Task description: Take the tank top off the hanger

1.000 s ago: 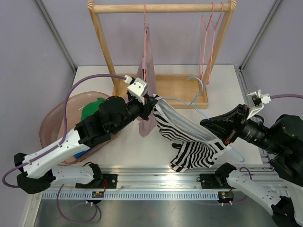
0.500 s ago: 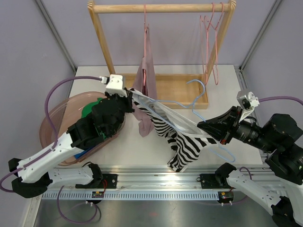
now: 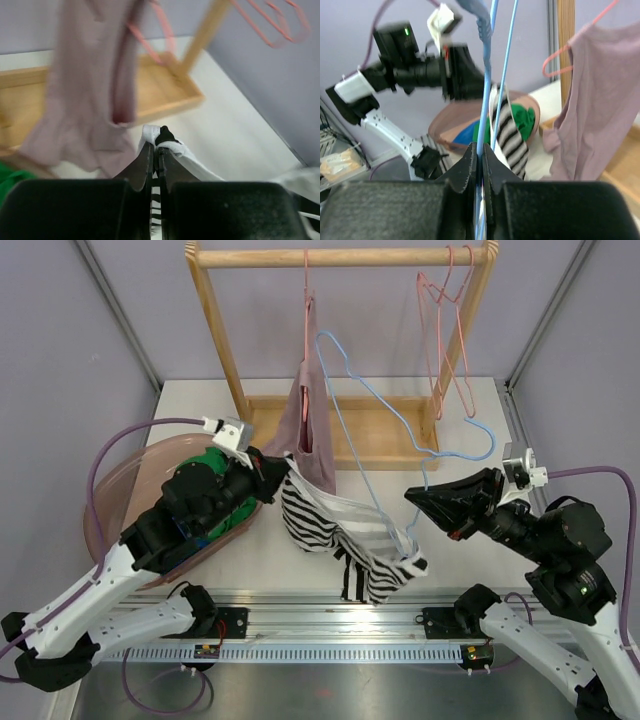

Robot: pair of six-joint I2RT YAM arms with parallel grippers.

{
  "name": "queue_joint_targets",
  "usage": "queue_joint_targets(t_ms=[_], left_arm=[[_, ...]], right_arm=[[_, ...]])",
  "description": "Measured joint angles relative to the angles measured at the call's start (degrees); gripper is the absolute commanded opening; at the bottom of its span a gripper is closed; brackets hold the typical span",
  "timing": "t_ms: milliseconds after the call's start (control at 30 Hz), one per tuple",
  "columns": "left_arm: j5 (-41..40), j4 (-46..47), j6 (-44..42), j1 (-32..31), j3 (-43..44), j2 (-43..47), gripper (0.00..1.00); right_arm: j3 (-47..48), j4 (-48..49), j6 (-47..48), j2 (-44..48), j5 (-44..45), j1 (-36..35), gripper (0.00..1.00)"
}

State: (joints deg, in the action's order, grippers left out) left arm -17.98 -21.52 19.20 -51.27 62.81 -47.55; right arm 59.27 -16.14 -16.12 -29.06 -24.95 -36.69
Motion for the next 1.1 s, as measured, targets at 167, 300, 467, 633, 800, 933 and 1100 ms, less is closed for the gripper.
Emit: queue_joint_targets(t_ms=[167,300,467,633,800,933,1100], left_arm=[[23.2,7.0,-1.4,-0.7,-6.1,0.4,0.0],[31.4,9.7,-1.9,-3.5,-10.0,-0.6,0.0],[30.5,8.5,-2.0,-4.9,-11.7,-0.9,0.0],[23.5,4.7,-1.9,-7.2,-11.7,-2.4,0.01],[15.6,-1.3,-1.0,-10.4,-10.5,-5.8,0.2],[10.6,-3.7,-0.3,-12.4,-9.9,-7.0,0.48],[7.4,-5.5,1.1,-12.9,-9.4,-7.0,0.77]], right_arm=[[0.2,8.8,-0.8,-3.2,2.3,0.0,0.0],[2.9,9.8,-1.3,-7.6,6.8,0.0,0.0],[10.9,0.3,-1.2,-15.0,19.0,0.0,0.0],[18.3,-11.8,-0.6,-21.9,30.2,0.0,0.0],[28.1,-20.6,1.6,-31.8,37.4,0.0,0.0],[37.6,-24.0,3.5,-40.9,38.8,3.1,0.0],[50.7,-27.2,4.2,-52.1,35.5,12.2,0.0]])
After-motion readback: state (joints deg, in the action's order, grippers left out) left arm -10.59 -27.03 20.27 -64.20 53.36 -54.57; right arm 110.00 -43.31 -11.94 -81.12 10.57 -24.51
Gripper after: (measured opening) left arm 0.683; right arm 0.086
